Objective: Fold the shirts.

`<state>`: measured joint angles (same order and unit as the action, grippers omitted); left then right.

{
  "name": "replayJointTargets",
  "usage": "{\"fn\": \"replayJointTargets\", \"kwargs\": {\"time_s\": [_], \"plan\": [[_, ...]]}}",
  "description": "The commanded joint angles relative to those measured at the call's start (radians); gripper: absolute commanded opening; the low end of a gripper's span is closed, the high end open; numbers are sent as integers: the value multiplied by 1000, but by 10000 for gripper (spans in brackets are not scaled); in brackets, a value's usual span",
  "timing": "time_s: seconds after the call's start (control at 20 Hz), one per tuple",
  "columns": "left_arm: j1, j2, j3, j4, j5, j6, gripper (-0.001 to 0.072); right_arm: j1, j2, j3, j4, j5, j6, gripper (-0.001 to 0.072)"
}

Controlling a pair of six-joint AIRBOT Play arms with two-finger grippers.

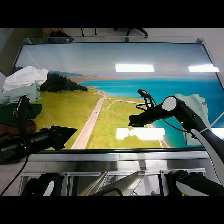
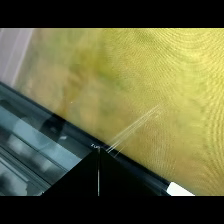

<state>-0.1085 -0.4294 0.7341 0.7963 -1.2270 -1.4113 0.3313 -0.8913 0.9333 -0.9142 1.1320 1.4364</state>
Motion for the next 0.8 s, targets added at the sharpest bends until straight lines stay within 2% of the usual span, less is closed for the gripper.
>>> {"fn": "replayJointTargets", "kwargs": {"time_s": [0.0, 0.15, 0.25, 0.35, 0.45, 0.5, 0.55, 0.6, 0.75], "plan": [[-1, 1, 0, -1, -2, 0, 20, 1, 0, 0, 0, 0, 0, 16], [-1, 1, 0, 0, -4, 0, 20, 1, 0, 0, 0, 0, 0, 17], [0, 1, 3, 62, 36, 0, 20, 1, 0, 0, 0, 0, 0, 16], [2, -31, 47, 241, 69, -23, 20, 1, 0, 0, 0, 0, 0, 17], [2, -135, 159, 482, 67, -57, 21, 1, 0, 0, 0, 1, 0, 17], [2, -200, 224, 579, 70, -57, 50, 1, 0, 0, 0, 1, 0, 17], [2, -282, 300, 680, 79, -56, 409, 1, 0, 0, 0, 0, 0, 16], [3, -370, 378, 762, 87, -60, 696, 1, 0, 0, 0, 0, 0, 17], [78, -719, 667, 941, 105, -56, 697, 1, 0, 0, 0, 1, 0, 16]]}}
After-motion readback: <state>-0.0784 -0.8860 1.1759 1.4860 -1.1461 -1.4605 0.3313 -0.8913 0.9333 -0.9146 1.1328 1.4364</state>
